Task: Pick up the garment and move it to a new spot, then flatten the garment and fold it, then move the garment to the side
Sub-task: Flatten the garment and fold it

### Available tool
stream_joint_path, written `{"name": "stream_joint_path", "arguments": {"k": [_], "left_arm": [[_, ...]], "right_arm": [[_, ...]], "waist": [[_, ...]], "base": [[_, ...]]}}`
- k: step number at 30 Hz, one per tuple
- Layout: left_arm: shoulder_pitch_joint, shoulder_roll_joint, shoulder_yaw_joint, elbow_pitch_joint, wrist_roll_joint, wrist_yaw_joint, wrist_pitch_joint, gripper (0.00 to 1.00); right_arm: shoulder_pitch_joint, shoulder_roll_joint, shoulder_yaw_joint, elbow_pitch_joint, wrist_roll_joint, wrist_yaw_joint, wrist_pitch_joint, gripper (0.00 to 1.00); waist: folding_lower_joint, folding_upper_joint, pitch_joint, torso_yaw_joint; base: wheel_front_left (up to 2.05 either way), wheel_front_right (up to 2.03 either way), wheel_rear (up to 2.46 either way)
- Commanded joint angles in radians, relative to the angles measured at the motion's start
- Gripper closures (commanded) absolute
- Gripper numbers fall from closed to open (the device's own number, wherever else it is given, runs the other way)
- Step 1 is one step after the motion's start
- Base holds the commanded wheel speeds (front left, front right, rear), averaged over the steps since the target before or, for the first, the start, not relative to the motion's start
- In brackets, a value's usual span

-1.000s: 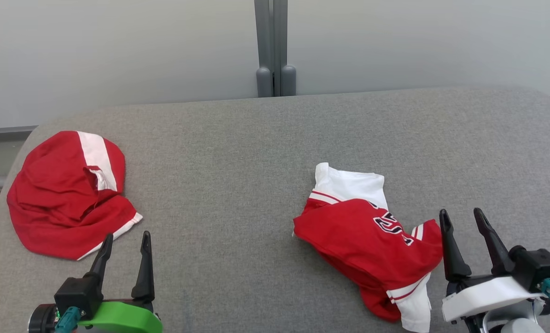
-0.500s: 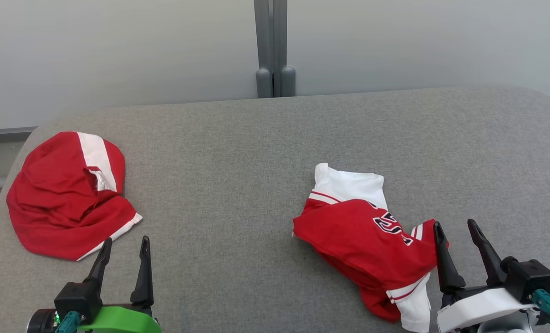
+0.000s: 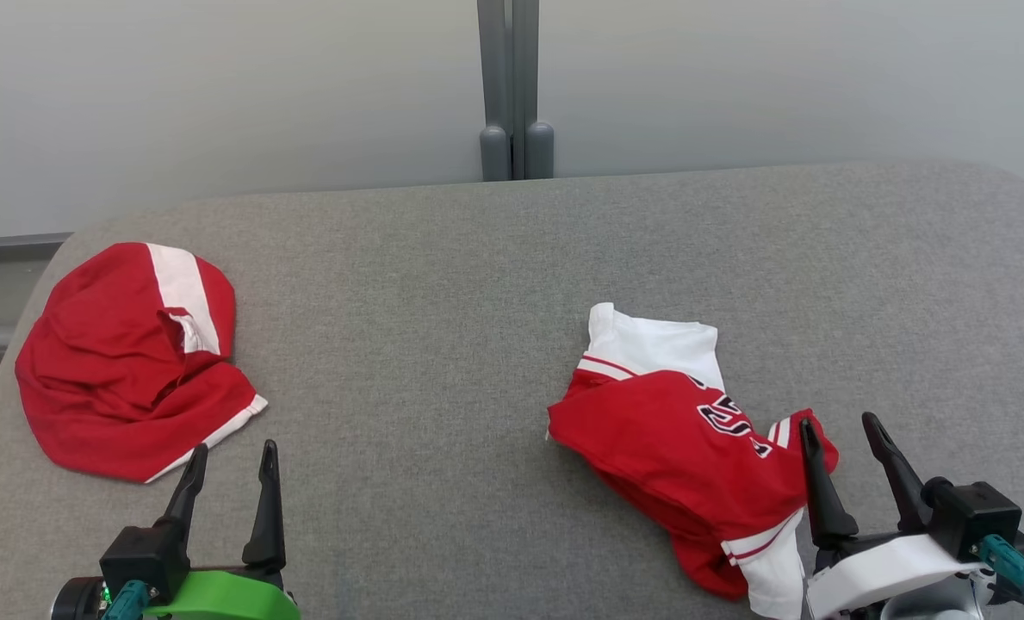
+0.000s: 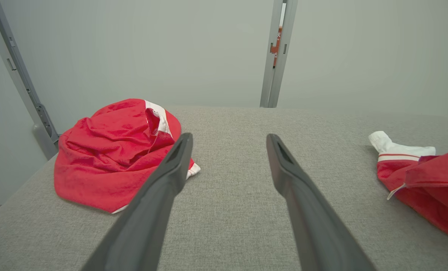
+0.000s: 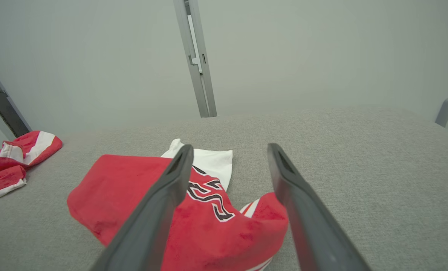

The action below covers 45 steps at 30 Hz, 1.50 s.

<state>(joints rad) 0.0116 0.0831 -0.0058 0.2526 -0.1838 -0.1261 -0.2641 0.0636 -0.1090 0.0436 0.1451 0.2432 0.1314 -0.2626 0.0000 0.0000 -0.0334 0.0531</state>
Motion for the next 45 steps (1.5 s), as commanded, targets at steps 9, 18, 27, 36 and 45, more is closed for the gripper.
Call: {"name": "stream_joint_path", "arguments": {"k": [9, 18, 27, 36, 45], "left_arm": [[-0.007, -0.004, -0.006, -0.003, -0.005, 0.001, 0.000, 0.00], [-0.060, -0.010, -0.022, 0.001, -0.010, -0.002, 0.000, 0.00], [-0.113, -0.019, -0.043, 0.009, -0.018, -0.004, 0.000, 0.00], [-0.147, -0.024, -0.059, 0.016, -0.024, -0.005, 0.000, 0.00], [-0.171, -0.030, -0.080, 0.027, -0.038, -0.005, 0.000, 0.00]], "right_arm": [[-0.209, -0.045, 0.065, 0.095, -0.013, -0.001, 0.023, 0.00], [-0.509, -0.088, 0.123, 0.306, -0.037, -0.001, 0.144, 0.00], [-0.694, -0.111, 0.163, 0.595, -0.026, -0.001, 0.215, 0.00], [-0.778, -0.108, 0.211, 0.840, 0.024, -0.002, 0.261, 0.00], [-0.813, -0.080, 0.252, 0.988, 0.094, -0.001, 0.334, 0.47]], "waist": [[0.0000, 0.0000, 0.022, 0.012], [0.0000, 0.0000, 0.095, 0.054], [0.0000, 0.0000, 0.165, 0.099], [0.0000, 0.0000, 0.205, 0.127], [0.0000, 0.0000, 0.226, 0.151]], "base": [[0.00, 0.00, 0.00], [0.00, 0.00, 0.00], [0.00, 0.00, 0.00], [0.00, 0.00, 0.00], [0.00, 0.00, 0.00]]}}
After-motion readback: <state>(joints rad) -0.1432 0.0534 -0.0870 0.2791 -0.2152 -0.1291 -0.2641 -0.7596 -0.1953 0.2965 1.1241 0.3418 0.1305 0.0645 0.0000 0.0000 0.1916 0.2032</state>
